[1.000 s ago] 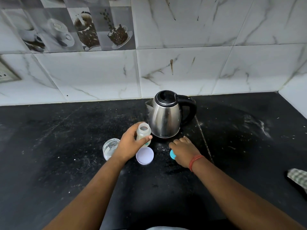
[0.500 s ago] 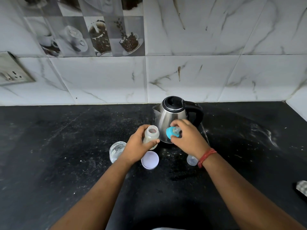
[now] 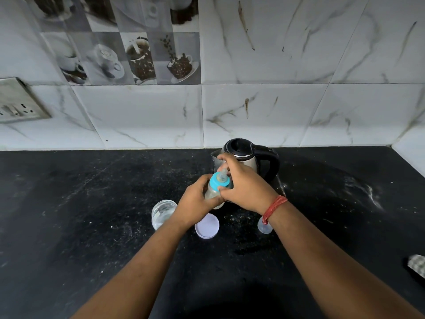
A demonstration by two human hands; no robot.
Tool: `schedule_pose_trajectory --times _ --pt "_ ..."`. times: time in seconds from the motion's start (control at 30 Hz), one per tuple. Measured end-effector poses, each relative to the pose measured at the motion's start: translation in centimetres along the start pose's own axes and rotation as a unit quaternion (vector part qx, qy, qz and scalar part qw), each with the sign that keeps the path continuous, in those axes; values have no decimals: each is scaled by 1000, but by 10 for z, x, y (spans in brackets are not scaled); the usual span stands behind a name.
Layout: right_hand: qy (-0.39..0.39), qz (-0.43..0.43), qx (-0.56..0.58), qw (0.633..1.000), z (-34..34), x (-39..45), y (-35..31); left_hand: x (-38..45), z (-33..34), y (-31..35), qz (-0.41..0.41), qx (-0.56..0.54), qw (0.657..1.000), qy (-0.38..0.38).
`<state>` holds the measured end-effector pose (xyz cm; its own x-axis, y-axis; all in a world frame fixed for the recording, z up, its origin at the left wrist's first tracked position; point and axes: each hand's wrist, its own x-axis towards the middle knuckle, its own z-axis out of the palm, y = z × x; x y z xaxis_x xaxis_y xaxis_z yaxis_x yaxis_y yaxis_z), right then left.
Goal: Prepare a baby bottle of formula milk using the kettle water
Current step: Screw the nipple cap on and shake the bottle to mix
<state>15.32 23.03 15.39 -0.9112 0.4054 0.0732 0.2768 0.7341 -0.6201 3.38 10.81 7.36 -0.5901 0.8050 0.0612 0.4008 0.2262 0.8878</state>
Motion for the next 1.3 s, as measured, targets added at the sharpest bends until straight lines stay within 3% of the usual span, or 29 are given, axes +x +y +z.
schedule_pose_trajectory --times 0.33,0.7,0.93,1.3 --pt "-40 -23 21 999 -8 -7 2 -4 -7 6 20 -7 1000 -15" --pt "4 -48 52 997 -27 -4 4 -3 -9 16 20 -34 999 -33" --pt "-24 -39 37 998 -16 -2 9 -3 -9 14 24 -25 999 -32" --pt "81 -5 0 997 5 -3 12 -4 -7 15 22 -34 999 -24"
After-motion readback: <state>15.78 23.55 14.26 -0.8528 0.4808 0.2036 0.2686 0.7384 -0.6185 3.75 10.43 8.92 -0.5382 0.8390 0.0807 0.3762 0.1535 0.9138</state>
